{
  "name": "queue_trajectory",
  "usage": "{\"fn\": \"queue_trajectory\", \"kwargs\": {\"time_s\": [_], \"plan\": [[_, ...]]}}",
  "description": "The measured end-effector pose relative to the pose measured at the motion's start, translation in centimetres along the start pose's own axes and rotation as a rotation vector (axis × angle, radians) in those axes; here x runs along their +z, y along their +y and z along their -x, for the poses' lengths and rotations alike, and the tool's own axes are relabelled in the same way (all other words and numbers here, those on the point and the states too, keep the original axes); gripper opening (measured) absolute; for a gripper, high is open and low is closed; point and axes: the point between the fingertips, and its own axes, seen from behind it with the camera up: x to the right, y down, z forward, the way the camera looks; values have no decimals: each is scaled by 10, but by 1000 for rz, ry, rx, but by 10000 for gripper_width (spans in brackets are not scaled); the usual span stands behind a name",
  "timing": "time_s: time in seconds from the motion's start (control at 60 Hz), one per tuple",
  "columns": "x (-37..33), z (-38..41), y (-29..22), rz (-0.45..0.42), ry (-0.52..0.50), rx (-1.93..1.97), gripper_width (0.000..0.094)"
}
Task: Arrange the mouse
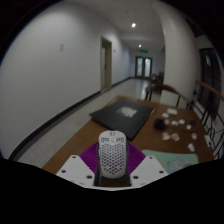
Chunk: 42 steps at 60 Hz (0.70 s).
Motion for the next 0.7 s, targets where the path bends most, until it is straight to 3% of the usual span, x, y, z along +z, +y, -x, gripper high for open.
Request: {"fn": "queue_trajectory", "kwargs": {"time_s": [0.1,0.183,0.267,0.433,0.517,0.55,0.7], "plan": [[-57,-56,-43,-129,83,71,348],[-96,-125,-48,-172,212,126,348],[-105,-170,-8,-111,279,166,348],[-77,-171,80,68,255,180,348],[-66,-171,110,117,265,216,353],[-65,-174,105,93,271,207,351],[-66,-175,110,139,259,153,547]]}}
